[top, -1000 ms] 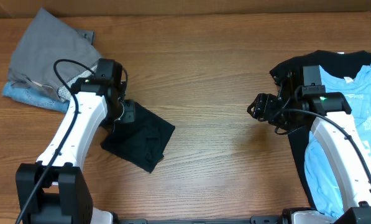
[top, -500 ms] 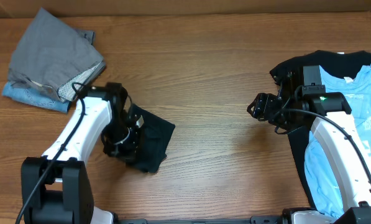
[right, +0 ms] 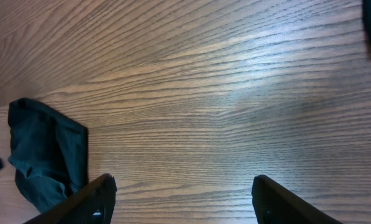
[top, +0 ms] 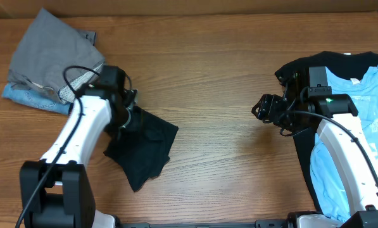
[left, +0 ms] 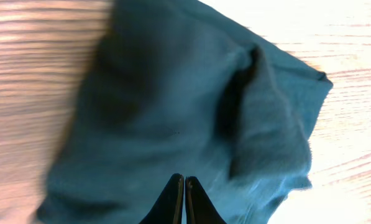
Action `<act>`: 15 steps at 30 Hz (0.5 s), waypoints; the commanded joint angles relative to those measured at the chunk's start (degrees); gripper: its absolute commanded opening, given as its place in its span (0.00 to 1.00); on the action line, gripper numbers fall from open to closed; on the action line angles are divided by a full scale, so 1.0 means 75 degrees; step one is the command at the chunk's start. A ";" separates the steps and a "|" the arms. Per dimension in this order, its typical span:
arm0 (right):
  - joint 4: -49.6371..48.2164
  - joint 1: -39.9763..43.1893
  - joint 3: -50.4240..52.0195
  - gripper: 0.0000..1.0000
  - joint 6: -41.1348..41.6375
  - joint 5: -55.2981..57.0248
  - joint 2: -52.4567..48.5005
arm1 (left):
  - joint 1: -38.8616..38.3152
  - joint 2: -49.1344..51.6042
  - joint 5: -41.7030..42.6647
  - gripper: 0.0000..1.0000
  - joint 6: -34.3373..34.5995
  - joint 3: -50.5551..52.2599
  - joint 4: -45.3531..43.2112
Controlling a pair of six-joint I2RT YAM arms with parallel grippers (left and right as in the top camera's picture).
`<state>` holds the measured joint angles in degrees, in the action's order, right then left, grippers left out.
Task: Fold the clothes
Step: 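Regrip the folded black shirt with the left gripper and lift it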
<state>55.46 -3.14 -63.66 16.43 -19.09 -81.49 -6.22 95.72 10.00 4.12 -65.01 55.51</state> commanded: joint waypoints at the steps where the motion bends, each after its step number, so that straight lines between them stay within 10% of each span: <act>1: -0.0052 -0.0015 -0.0128 0.73 -0.0050 -0.0009 0.0117 | -0.0487 0.0061 0.0994 0.06 0.0149 0.0519 -0.0775; 8: -0.0134 -0.0015 -0.0128 0.73 0.0009 -0.0017 0.0117 | -0.1349 0.0073 0.4188 0.09 0.0166 0.0609 -0.3159; 12: -0.0105 -0.0023 -0.0128 0.74 -0.0038 -0.0385 0.0117 | -0.1116 0.0052 0.3118 0.09 0.0163 -0.0256 -0.1990; 15: -0.0082 -0.0020 -0.0128 0.74 -0.0195 -0.0484 0.0117 | -0.0647 0.0035 0.1212 0.32 0.0137 -0.1087 -0.0484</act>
<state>54.96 -3.14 -63.66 16.40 -20.73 -81.49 -14.94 96.29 31.33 4.82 -66.35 45.91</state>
